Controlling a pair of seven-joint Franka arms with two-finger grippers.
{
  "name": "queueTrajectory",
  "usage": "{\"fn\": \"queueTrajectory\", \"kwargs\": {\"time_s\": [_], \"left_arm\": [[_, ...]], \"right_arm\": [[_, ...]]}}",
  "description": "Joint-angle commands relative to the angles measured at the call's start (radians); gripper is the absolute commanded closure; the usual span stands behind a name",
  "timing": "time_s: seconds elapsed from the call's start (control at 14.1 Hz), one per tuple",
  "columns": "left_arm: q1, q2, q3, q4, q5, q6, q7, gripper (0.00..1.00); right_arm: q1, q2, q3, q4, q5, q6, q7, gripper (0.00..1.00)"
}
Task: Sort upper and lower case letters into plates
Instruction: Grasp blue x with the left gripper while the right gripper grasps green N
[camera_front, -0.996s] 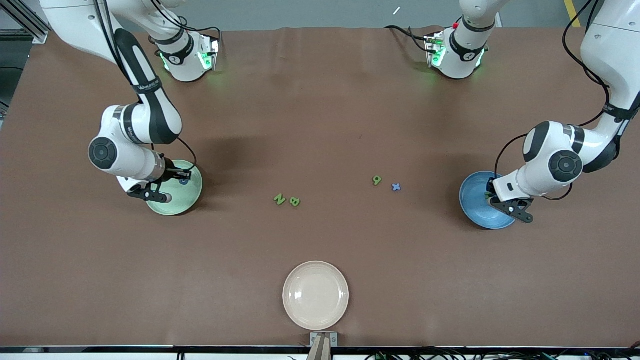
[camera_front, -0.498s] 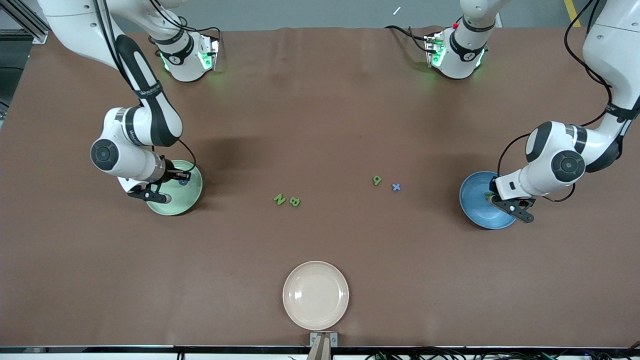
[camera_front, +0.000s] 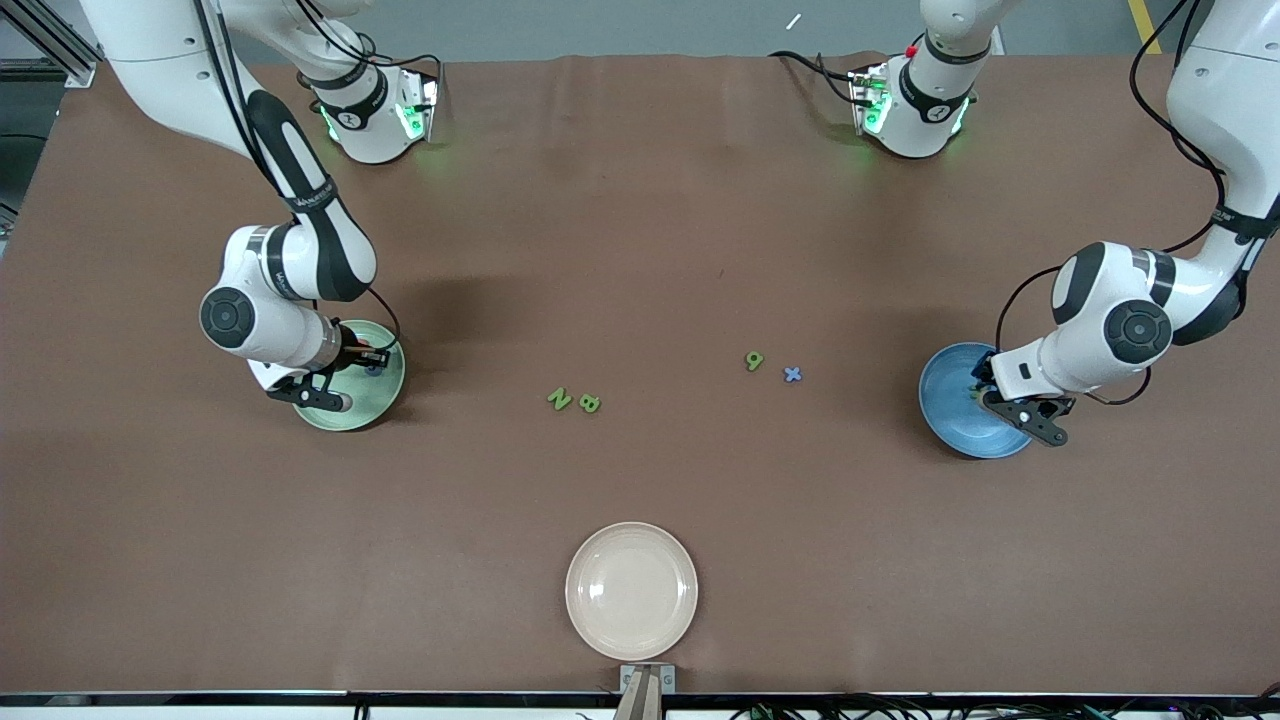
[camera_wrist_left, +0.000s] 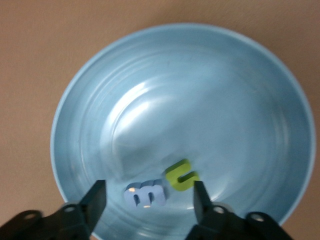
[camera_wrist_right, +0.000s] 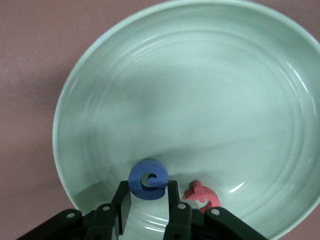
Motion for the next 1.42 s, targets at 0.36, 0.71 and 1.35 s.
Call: {"fn": "queueTrajectory", "kwargs": {"time_s": [0.36,0.71,1.35], "left_arm": [[0.007,-0.044,-0.224,0.038,-0.065,-0.16,-0.518,0.01],[-0.133,-0.001,-0.272,0.076,-0.067,-0.151,-1.136,0.01],[-0.377,0.116,-0.186,0.13,0.045,-0.062,-1.494,0.01]], "right_arm": [[0.012,-0.02,0.016,0.184,-0.001,-0.243,0.055,0.0],[0.151,0.003,0.016,0.259,0.04,-0.239,0.276,0.0],[0.316,0.216,0.016,0.486,0.05,-0.127,0.673,0.0]]}}
